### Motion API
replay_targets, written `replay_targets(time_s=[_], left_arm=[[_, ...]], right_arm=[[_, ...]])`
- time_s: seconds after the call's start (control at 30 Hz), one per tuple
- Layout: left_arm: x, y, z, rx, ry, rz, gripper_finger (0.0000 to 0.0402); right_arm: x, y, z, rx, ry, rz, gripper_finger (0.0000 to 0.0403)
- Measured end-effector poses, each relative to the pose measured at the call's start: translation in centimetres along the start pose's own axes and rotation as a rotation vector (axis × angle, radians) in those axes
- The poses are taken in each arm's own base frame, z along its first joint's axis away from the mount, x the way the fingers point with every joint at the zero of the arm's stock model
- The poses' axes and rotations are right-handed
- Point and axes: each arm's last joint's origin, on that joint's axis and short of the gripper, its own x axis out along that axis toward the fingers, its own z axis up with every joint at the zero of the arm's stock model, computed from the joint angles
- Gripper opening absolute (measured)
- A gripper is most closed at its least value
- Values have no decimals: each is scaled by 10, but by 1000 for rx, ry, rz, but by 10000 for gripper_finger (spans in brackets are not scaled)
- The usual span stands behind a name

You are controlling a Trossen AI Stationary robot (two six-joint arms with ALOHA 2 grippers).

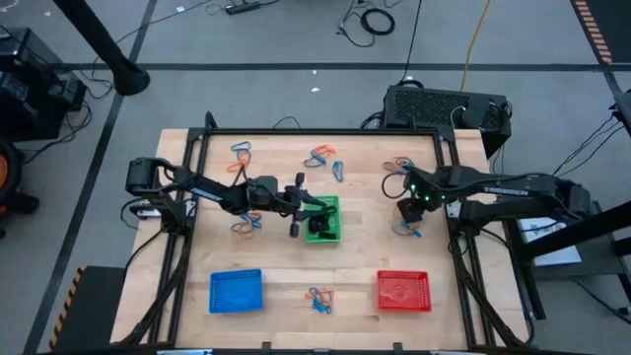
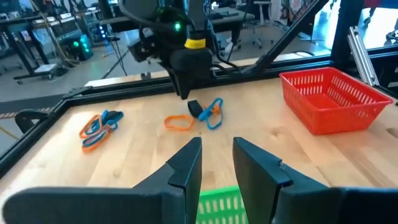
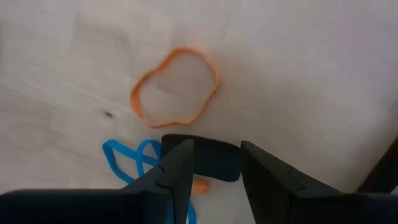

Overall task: Sort rubber bands into baskets
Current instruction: Put the black rubber band into the green bin

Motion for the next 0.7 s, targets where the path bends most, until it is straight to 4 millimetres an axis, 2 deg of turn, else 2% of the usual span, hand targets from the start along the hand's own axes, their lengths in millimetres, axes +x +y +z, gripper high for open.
replay_targets(time_s=[0.17,0.53,0.63,0.7], left_arm=[[1,-5,-2,-3,28,-19,99],[1,-8,-3,-3,37,-30,99],[1,-8,-3,-3,37,-29,99],[1,-8,-3,-1,36,-29,99]], right_arm=[[13,-5,-8,-19,68,-76,123],[30,-12,-16,-56,78,-77,122],[31,-12,-16,-73,79,-72,105],[31,-11,-16,-87,74,-62,76]])
